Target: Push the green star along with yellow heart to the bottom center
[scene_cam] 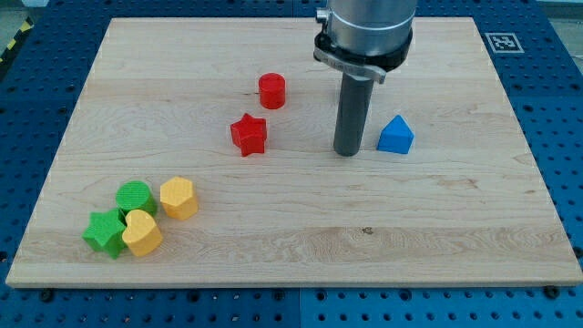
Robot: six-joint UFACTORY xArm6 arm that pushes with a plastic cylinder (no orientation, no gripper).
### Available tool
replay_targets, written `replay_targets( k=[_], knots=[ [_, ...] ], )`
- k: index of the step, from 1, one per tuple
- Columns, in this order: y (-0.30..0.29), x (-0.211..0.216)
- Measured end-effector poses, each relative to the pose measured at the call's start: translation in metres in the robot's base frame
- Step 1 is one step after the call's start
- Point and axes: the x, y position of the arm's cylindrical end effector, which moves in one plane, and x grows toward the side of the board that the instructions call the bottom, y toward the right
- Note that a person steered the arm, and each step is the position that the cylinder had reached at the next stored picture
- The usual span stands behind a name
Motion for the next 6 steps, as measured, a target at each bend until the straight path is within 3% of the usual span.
replay_targets(
  k=[2, 4, 6],
  knots=[
    [-0.057, 0.035],
    [-0.121, 0.028],
    [-0.227, 0.024]
  ],
)
